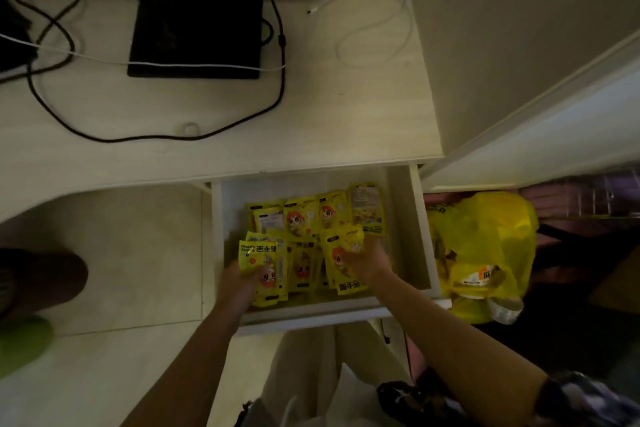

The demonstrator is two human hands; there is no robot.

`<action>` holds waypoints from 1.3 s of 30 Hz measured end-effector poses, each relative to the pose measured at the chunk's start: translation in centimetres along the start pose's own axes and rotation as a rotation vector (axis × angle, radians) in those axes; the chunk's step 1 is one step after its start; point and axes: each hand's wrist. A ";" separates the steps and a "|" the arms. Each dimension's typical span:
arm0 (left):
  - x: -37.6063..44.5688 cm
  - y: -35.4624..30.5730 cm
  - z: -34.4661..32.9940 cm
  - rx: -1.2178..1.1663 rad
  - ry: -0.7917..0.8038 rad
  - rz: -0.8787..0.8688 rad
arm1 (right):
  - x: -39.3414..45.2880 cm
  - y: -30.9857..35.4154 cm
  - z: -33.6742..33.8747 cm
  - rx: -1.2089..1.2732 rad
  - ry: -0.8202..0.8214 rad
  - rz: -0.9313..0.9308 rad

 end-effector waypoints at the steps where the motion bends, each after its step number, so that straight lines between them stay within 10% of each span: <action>1: 0.3 0.2 0.0 -0.004 0.000 0.019 | 0.6 -0.2 -0.2 0.004 0.006 -0.019; 29: 0.1 0.2 -1.1 0.238 -0.017 0.101 | 2.7 -3.1 4.6 -0.133 -0.058 -0.101; 39: -6.0 -0.2 -0.1 0.154 -0.223 -0.053 | -2.1 -0.6 4.9 -0.526 0.079 0.259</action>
Point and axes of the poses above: each hand's wrist, its own x-axis towards the middle knuckle, its own z-axis out of the back of the hand, y = z × x
